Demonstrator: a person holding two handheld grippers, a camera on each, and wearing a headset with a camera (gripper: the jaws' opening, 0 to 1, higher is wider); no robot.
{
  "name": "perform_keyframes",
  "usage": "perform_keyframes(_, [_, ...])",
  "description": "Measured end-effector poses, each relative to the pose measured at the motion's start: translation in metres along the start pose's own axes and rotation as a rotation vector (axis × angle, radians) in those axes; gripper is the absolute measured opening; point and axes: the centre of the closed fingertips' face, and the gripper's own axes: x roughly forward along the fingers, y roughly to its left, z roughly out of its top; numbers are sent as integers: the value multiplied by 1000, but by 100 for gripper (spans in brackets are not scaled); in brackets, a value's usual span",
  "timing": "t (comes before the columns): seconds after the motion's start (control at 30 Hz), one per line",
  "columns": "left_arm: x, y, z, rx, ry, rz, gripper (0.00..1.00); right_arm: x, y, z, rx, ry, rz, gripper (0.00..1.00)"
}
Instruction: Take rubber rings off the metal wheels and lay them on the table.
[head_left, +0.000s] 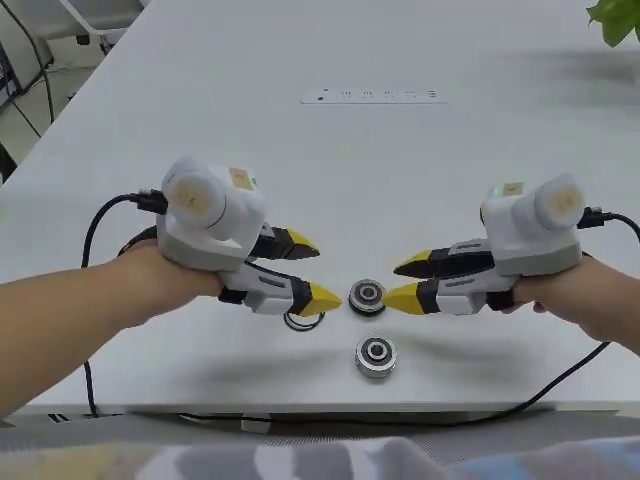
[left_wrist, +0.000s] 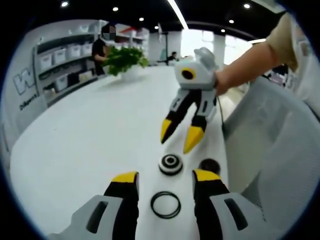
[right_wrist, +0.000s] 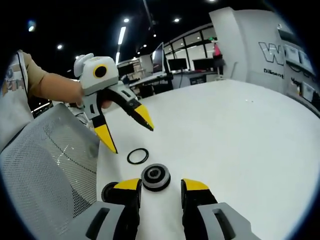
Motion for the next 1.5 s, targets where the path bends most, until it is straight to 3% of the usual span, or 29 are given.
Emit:
perform_keyframes(0.83, [33,-10,-1,-4,22,-58,35,9,2,-14,-45,34,21,22])
perform_keyframes(1.5, [49,-12,-5,7,46,-62,22,10,-1,-18,-42,36,26,21])
